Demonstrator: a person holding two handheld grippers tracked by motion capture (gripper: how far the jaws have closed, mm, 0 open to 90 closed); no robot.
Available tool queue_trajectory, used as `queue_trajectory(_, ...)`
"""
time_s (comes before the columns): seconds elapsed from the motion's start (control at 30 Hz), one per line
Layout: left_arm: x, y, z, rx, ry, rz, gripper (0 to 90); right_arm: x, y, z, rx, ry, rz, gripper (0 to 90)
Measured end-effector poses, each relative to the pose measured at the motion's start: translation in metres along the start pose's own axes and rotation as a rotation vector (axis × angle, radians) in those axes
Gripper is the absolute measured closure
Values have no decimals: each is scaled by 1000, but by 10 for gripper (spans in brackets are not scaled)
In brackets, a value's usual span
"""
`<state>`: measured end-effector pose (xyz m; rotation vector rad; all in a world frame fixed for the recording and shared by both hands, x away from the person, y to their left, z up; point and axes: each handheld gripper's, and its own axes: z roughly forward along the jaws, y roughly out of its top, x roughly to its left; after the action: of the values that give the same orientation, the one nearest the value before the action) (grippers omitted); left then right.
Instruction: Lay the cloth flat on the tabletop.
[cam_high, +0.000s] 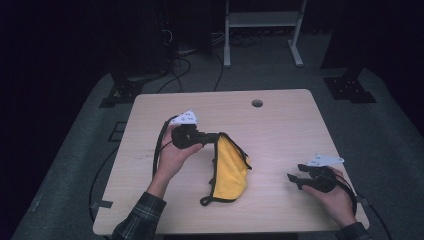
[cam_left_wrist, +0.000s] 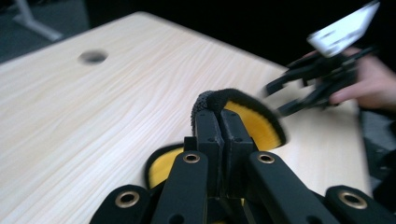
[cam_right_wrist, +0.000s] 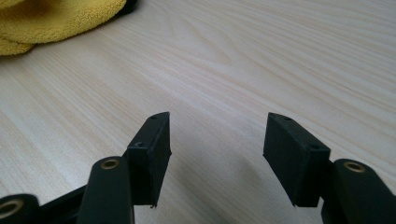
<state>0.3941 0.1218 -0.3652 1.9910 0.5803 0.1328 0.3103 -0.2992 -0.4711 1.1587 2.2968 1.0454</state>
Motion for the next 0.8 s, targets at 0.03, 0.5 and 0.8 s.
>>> queue_trajectory(0.03, 4, -5, 3, 13, 18, -18, 878, 0, 0, 0, 0, 0, -1, 403)
queue_trajectory(0.5, 18, -29, 4, 84, 59, -70, 449, 9, 8, 0, -44, 45, -17, 403)
queue_trajectory(0.8, 3, -55, -12, 111, 45, -116, 466, 31, 31, 9, -87, 141, -56, 448)
